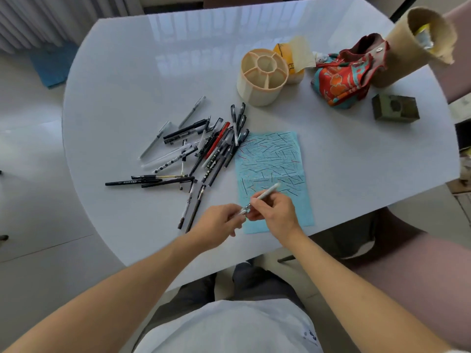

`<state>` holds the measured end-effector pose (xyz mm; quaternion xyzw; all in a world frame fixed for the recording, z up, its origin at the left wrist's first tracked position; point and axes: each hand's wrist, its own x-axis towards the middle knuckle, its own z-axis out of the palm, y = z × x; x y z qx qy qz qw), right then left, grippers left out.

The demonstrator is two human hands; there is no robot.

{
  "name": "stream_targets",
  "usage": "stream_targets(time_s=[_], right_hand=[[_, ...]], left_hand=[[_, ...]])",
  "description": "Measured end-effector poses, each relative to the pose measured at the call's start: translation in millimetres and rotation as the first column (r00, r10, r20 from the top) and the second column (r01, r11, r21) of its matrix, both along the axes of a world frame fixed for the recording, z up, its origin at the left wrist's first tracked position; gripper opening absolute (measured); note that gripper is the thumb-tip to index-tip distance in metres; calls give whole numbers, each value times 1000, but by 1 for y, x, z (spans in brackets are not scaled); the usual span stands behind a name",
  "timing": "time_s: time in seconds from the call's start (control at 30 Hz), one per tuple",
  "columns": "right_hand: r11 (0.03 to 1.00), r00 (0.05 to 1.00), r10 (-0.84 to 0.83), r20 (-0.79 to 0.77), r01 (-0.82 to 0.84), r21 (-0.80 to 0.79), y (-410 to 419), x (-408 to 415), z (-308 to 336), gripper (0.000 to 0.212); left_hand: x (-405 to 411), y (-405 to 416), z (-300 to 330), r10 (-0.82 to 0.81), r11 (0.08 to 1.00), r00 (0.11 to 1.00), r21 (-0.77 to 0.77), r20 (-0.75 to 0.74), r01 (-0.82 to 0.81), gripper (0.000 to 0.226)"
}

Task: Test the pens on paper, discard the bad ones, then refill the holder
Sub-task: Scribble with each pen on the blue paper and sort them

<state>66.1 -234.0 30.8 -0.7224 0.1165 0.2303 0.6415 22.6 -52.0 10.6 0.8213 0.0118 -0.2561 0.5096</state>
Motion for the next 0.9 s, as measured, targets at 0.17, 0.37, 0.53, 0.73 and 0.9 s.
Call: stream_targets(time_s=[0.17, 0.37, 0.53, 0.73, 0.9], right_hand=[[999, 992, -52, -117, 51, -11, -27, -19, -5, 12], [991, 983, -128, -129, 131, 15, -60, -10, -6, 17], [922, 920, -381, -88, 385, 30, -127, 34, -5, 19], [988, 996, -43, 74, 54, -145, -143, 40, -19, 10], [934, 954, 170, 246, -77, -348, -119, 24, -35, 13]], left_hand=[[-8, -22, -1, -118, 974, 989, 205, 92, 97, 29], [7, -66, 10, -173, 926, 973, 362, 153, 108, 25], [-3, -57, 1, -164, 964, 981, 192, -106, 182, 30], [-15, -66, -17, -118, 923, 949, 386, 291, -4, 28], [-6, -79, -29, -244, 889, 894, 456, 375, 52, 32]])
